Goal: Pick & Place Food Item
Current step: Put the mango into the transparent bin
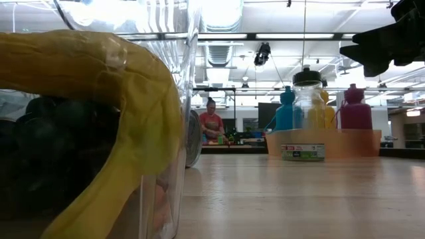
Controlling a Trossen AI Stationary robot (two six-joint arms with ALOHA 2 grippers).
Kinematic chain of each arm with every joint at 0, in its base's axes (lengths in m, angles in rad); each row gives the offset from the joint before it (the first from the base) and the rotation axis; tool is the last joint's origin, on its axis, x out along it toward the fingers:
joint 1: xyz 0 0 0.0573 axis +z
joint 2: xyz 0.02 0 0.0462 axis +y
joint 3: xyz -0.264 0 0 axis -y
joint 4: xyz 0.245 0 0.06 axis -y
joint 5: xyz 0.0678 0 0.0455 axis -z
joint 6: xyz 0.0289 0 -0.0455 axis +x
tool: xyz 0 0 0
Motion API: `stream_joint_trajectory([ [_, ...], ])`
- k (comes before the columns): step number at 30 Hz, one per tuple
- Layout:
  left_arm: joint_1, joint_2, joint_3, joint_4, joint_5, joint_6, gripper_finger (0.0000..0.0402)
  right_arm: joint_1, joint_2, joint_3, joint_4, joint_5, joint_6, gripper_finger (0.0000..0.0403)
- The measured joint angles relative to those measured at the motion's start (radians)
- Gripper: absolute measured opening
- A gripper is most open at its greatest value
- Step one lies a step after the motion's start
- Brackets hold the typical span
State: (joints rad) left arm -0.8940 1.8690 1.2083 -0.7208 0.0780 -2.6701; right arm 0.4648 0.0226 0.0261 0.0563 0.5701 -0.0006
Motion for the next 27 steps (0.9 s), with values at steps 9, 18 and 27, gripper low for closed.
stream_joint_trajectory([
  [9, -0.001, 0.000, 0.003, -0.001, 0.000, 0.000, 0.0201, 0.000, 0.000, 0.000, 0.000, 0.000, 0.000, 0.0217],
  [18, -0.002, -0.006, 0.034, -0.035, 0.001, 0.000, 0.0199, 0.000, 0.000, 0.000, 0.000, 0.000, 0.000, 0.0217],
  [27, -0.008, -0.092, 0.120, -0.149, -0.015, 0.001, 0.0199, 0.000, 0.000, 0.000, 0.000, 0.000, 0.000, 0.0217],
])
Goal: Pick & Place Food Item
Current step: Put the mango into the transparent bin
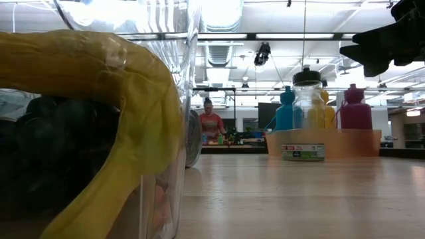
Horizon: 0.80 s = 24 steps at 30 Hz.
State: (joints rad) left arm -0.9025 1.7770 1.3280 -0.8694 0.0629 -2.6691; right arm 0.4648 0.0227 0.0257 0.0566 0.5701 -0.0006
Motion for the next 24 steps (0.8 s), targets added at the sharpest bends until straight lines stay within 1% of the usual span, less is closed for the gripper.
stream_joint_trajectory([
  [3, -0.002, -0.040, 0.043, -0.095, -0.039, 0.002, 0.0199, 0.000, 0.000, 0.000, 0.000, 0.000, 0.000, 0.0217],
  [6, -0.003, -0.073, 0.098, -0.221, -0.112, 0.009, 0.0199, 0.000, 0.000, 0.000, 0.000, 0.000, 0.000, 0.0217],
  [11, 0.006, -0.087, 0.196, -0.387, -0.296, 0.087, 0.0199, 0.000, 0.000, 0.000, 0.000, 0.000, 0.000, 0.0217],
  [15, 0.041, -0.087, 0.244, -0.458, -0.446, 0.215, 0.0199, 0.000, 0.000, 0.000, -0.001, 0.000, 0.000, 0.0217],
  [20, 0.116, -0.087, 0.255, -0.492, -0.570, 0.391, 0.0199, 0.000, 0.000, 0.000, 0.000, 0.000, 0.000, 0.0217],
  [22, 0.156, -0.087, 0.252, -0.459, -0.599, 0.472, 0.0199, 0.000, 0.000, 0.000, 0.000, 0.000, 0.000, 0.0217],
  [24, 0.196, -0.087, 0.241, -0.392, -0.609, 0.562, 0.0199, 0.000, 0.000, 0.000, 0.000, 0.000, 0.000, 0.0217],
])
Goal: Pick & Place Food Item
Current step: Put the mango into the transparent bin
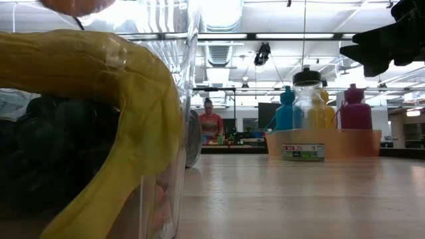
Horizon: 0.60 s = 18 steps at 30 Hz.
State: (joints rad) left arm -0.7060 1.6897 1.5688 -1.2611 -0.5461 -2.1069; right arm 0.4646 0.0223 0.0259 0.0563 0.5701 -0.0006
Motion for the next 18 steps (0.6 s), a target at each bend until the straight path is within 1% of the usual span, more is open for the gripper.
stream_joint_trajectory([
  [4, 0.069, 0.005, -0.018, 0.157, 0.003, 0.196, 0.0199, 0.000, 0.000, 0.000, 0.000, 0.000, 0.000, 0.0217],
  [8, 0.106, 0.022, -0.029, 0.248, 0.014, 0.304, 0.0199, 0.000, 0.000, 0.000, 0.000, 0.000, 0.000, 0.0217],
  [18, 0.118, 0.091, -0.055, 0.363, 0.053, 0.327, 0.0199, 0.000, 0.000, 0.000, 0.000, 0.000, 0.000, 0.0217],
])
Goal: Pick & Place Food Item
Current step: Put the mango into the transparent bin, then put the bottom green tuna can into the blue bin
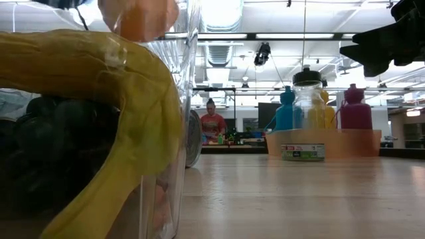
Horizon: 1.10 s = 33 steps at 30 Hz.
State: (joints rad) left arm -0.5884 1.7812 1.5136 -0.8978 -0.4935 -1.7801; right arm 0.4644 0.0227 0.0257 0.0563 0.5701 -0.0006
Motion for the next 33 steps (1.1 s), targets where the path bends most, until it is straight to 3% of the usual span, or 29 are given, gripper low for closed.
stream_joint_trajectory([
  [6, 0.001, 0.035, -0.035, 0.046, 0.029, -0.006, 0.0199, 0.000, 0.000, 0.000, 0.001, 0.000, 0.000, 0.0217],
  [14, 0.003, 0.036, -0.117, 0.088, 0.108, -0.172, 0.0202, 0.000, 0.001, 0.000, 0.000, 0.000, 0.000, 0.0217],
  [27, 0.001, 0.034, -0.126, 0.087, 0.148, -0.173, 0.0332, 0.000, 0.001, 0.000, 0.000, 0.000, 0.000, 0.0217],
  [33, 0.004, 0.009, -0.126, 0.097, 0.147, -0.152, 0.0351, 0.000, 0.001, 0.000, 0.000, 0.000, 0.000, 0.0217],
])
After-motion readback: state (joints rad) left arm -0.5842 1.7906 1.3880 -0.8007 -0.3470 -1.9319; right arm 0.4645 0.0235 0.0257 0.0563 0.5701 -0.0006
